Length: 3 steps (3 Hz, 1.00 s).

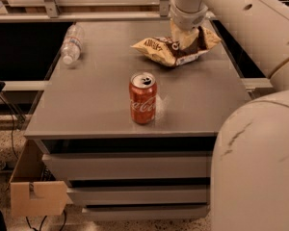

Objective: Move brown chip bag near water bottle

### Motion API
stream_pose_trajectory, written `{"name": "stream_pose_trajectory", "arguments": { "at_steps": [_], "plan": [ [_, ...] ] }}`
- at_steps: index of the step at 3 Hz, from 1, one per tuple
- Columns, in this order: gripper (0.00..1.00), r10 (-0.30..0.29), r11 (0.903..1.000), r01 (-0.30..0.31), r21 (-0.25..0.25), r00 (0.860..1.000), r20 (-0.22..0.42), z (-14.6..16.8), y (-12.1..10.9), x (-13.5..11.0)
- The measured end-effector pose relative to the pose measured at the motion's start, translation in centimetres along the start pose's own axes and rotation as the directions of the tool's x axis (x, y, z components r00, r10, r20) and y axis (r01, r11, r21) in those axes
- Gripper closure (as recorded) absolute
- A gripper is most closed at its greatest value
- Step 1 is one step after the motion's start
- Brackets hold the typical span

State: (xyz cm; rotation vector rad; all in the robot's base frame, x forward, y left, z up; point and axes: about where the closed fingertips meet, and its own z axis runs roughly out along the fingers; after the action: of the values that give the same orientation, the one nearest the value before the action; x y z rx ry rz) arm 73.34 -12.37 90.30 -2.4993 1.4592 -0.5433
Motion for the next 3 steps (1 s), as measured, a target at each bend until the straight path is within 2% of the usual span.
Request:
{"name": "stream_pose_trajectory", "arguments": {
  "at_steps": [1, 3],
  "plan": [
    [1.0, 0.036, 0.9981, -0.034, 0.051, 0.999, -0.036, -2.2, -0.6, 2.0],
    [1.0, 0.105, 0.9823, -0.091, 0.163, 0.991, -0.081, -6.7, -1.8, 5.4]
  ]
}}
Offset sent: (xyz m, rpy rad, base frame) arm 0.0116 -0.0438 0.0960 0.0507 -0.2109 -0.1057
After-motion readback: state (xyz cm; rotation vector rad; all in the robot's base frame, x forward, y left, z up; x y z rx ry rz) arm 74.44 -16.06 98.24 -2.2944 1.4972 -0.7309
